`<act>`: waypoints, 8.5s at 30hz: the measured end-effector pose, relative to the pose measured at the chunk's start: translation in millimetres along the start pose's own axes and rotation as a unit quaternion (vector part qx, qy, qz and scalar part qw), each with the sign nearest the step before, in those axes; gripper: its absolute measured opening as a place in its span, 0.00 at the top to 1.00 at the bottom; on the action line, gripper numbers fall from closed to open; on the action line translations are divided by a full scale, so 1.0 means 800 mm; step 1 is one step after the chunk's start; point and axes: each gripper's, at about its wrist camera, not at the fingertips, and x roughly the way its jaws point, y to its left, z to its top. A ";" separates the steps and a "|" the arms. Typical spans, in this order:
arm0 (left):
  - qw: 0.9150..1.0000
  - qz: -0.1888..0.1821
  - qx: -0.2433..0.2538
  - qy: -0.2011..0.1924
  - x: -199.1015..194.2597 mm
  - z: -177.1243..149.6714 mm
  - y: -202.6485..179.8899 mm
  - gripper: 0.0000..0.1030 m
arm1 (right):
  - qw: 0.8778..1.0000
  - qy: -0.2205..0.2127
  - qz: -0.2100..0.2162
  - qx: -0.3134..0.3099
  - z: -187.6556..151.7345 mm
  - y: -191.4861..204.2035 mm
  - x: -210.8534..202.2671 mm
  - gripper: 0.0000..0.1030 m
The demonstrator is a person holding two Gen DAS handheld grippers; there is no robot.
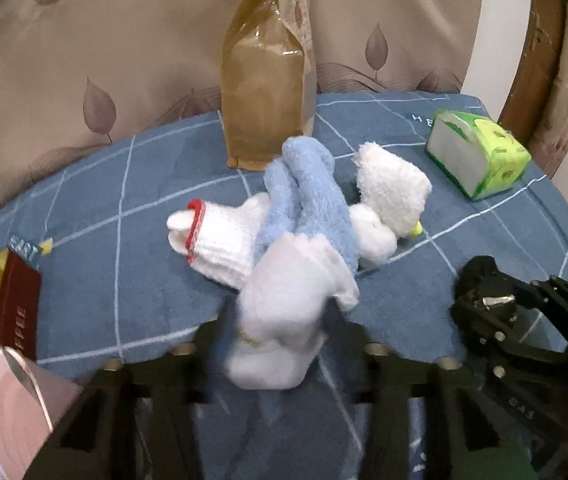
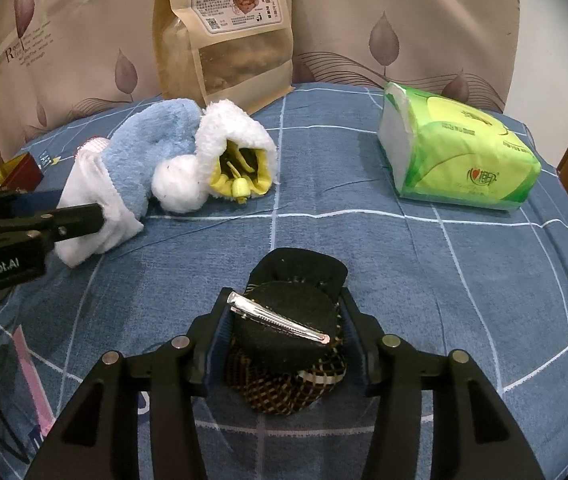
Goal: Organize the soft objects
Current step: 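Grasp the white sock from the pile with the left gripper while the right gripper holds the hair clip, then carry the white sock into the tin tray and open the left gripper, then carry the black mesh hair clip into the tin tray and open the right gripper, then grasp the white fluffy toy with yellow feet with the right gripper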
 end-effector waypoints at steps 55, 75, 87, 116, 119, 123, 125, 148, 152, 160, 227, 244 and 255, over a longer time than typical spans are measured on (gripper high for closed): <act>0.966 0.190 -0.175 -0.031 -0.174 -0.048 0.294 0.74 | 1.000 0.000 0.003 -0.001 -0.001 0.002 0.001 0.53; 0.952 0.198 -0.233 0.012 -0.108 -0.024 0.394 0.72 | 1.000 0.000 0.004 -0.002 -0.002 0.001 0.001 0.53; 0.946 0.215 -0.240 0.026 -0.083 -0.029 0.418 0.58 | 1.000 0.001 0.004 -0.002 -0.002 0.001 0.001 0.52; 0.960 0.140 -0.242 0.004 -0.072 -0.020 0.400 0.56 | 1.000 0.001 0.006 -0.002 -0.002 0.003 0.001 0.51; 0.958 0.132 -0.255 0.015 -0.055 -0.024 0.404 0.56 | 1.000 0.001 0.006 -0.002 -0.002 0.004 0.001 0.51; 0.958 0.129 -0.255 0.010 -0.059 -0.025 0.404 0.56 | 1.000 0.001 0.006 -0.003 -0.002 0.004 0.001 0.51; 0.958 0.128 -0.255 0.006 -0.069 -0.024 0.403 0.56 | 1.000 0.001 0.006 -0.003 -0.002 0.004 0.001 0.51; 0.924 0.282 -0.256 -0.032 -0.235 -0.171 0.344 0.46 | 1.000 -0.004 0.001 -0.016 -0.002 0.006 0.000 0.61; 0.920 0.295 -0.256 -0.033 -0.240 -0.195 0.333 0.45 | 1.000 -0.007 0.001 -0.019 -0.003 0.005 -0.003 0.68; 0.916 0.309 -0.251 -0.055 -0.247 -0.203 0.327 0.43 | 0.999 -0.015 -0.002 -0.032 0.008 0.029 -0.026 0.68; 0.886 0.290 -0.352 -0.081 -0.261 -0.240 0.382 0.43 | 0.959 -0.002 0.215 -0.187 0.147 0.370 -0.070 0.39; 0.891 0.322 -0.309 -0.085 -0.257 -0.225 0.353 0.43 | 0.997 -0.006 0.075 -0.004 0.109 0.057 -0.026 0.39; 0.903 0.334 -0.256 -0.089 -0.247 -0.209 0.322 0.43 | 0.997 -0.011 0.073 0.030 0.101 0.011 0.031 0.41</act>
